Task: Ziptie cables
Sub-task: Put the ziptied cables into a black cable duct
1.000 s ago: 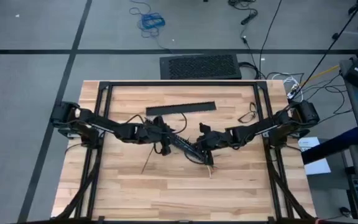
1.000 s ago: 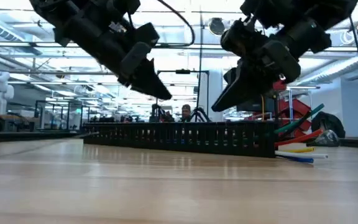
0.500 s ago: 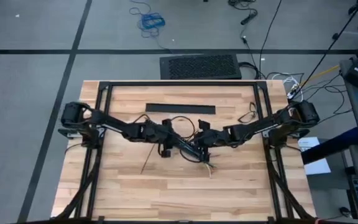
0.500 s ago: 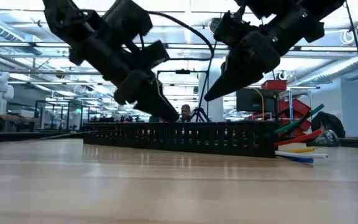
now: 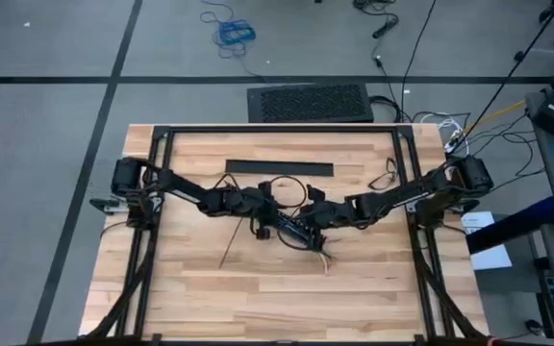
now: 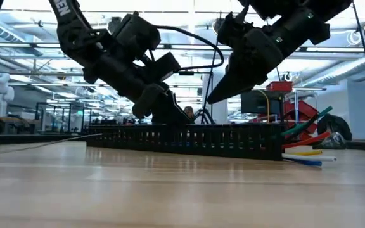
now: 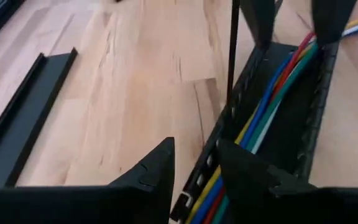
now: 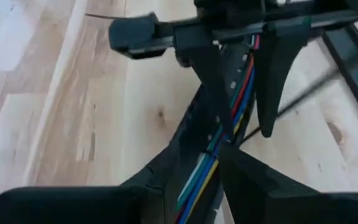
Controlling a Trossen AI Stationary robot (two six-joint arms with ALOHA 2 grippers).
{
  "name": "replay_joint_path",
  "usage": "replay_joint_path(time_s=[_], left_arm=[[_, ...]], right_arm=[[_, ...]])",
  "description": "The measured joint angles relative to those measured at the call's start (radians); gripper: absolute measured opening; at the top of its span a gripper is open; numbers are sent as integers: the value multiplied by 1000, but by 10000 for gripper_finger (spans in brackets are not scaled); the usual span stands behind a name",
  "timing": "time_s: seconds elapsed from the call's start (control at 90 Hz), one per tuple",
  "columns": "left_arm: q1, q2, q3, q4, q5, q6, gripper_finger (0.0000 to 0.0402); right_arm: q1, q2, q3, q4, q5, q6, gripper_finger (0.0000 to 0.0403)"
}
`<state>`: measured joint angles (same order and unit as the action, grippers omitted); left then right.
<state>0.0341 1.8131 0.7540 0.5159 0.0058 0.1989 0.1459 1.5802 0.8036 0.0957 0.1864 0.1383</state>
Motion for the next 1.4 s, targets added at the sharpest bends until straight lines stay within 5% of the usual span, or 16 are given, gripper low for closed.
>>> replay_joint_path(time_s=[0.322, 0.544, 0.856, 1.4], left_arm=[[-3, 29, 5, 40, 55, 10, 116], [-5, 30, 4, 36, 39, -35, 13], [-57, 30, 6, -9, -104, -188, 4], [-71, 154, 18, 88, -170, -292, 1]], right_arm=[[0, 4, 0, -1, 1, -3, 103], [3, 5, 0, 2, 104, 75, 103], [20, 5, 0, 9, 187, 187, 102], [-2, 123, 0, 62, 212, 97, 136]])
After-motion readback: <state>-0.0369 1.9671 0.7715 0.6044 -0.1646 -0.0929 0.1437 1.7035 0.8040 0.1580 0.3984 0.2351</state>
